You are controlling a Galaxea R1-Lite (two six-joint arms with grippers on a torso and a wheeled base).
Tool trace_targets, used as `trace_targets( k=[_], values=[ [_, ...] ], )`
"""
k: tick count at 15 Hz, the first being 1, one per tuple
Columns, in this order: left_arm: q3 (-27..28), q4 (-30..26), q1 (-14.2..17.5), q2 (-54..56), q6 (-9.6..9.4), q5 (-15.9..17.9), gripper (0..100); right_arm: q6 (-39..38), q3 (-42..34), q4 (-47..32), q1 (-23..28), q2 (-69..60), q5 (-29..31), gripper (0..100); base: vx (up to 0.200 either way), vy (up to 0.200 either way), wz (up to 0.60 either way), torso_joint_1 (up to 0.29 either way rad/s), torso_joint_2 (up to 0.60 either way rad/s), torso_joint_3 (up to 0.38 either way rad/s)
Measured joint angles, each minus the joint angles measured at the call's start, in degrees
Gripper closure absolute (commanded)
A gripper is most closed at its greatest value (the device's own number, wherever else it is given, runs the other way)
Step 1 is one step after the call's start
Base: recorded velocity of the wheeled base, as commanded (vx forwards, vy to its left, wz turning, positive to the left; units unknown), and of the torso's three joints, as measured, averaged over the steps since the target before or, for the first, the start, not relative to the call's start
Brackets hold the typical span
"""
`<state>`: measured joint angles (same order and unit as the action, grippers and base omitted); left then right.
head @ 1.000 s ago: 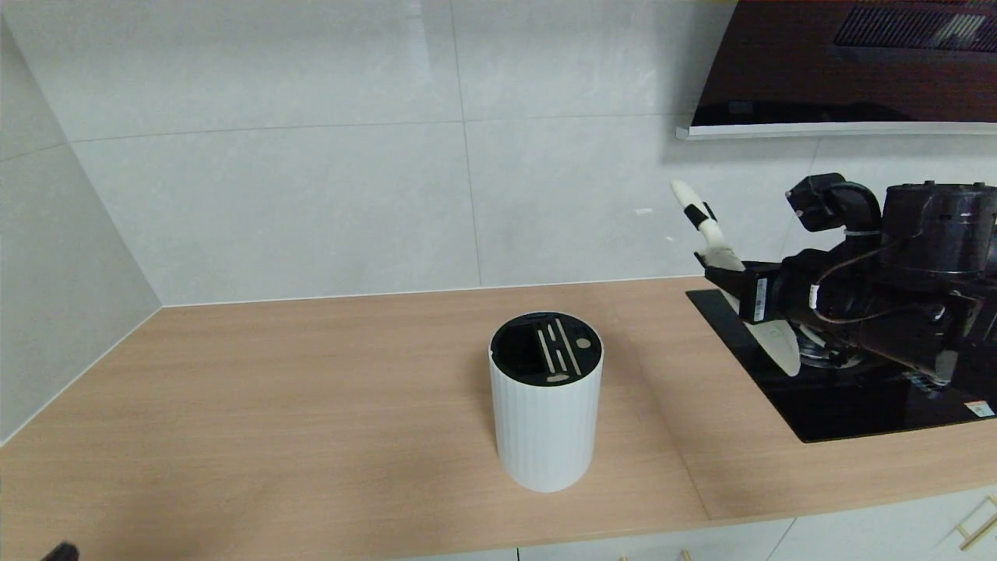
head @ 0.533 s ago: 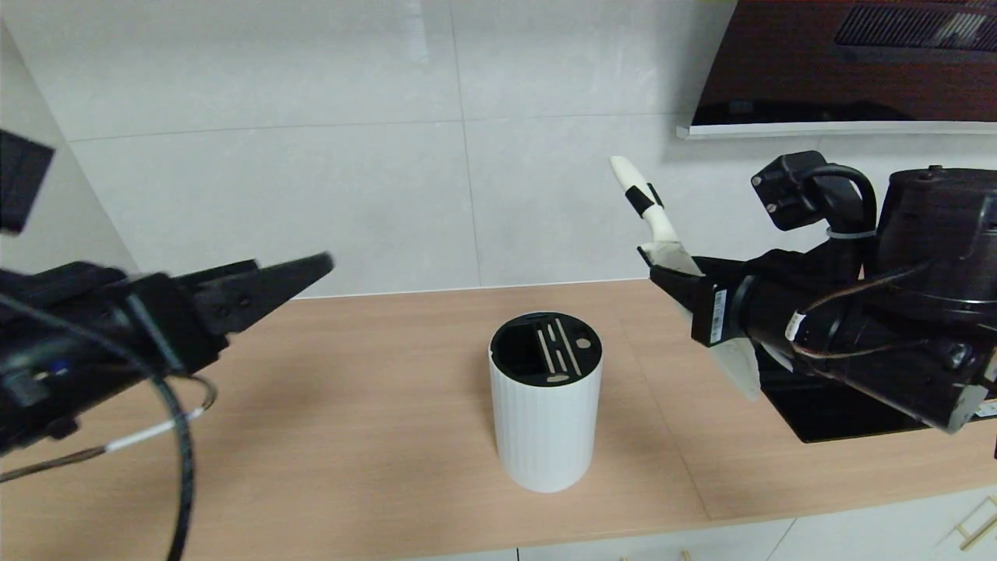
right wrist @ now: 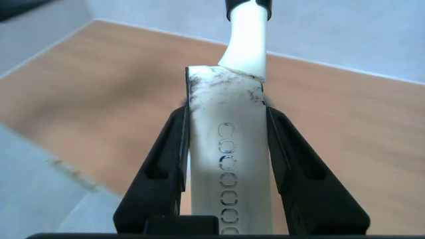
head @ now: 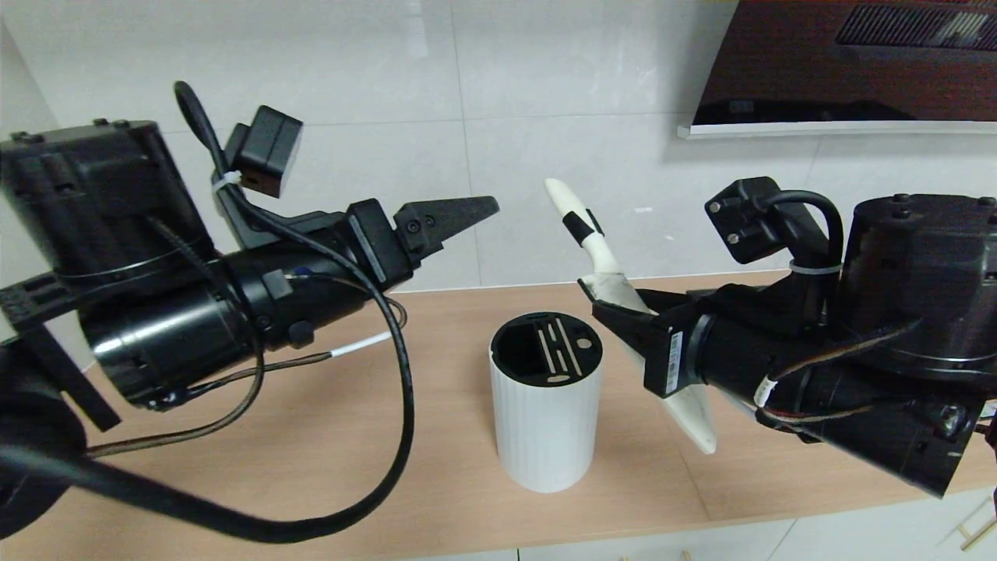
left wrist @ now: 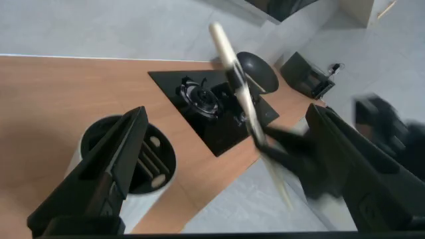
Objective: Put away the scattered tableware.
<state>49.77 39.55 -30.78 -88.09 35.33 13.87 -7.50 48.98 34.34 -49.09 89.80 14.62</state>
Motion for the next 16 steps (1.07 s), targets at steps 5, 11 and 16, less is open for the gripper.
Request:
trace_targets(
  k=[5, 11, 16],
  values=[
    [1.1, 1.8, -2.8, -7.8, 0.66, -0.4, 0, -0.7, -0.1, 0.5, -4.6, 1.8, 1.4, 100, 0.000, 0.000, 0.00, 0.000, 0.00, 0.000],
    [1.4, 6.7, -4.2, -12.0, 0.85, -0.4, 0, -2.0, -0.4, 0.9, -6.6, 4.2, 1.5, 100, 0.000, 0.000, 0.00, 0.000, 0.00, 0.000],
    [1.3, 7.9, -4.9, -12.5, 1.93, -0.4, 0, -2.0, -0.4, 1.0, -7.1, 4.3, 2.3, 100, 0.000, 0.000, 0.00, 0.000, 0.00, 0.000]
  ],
)
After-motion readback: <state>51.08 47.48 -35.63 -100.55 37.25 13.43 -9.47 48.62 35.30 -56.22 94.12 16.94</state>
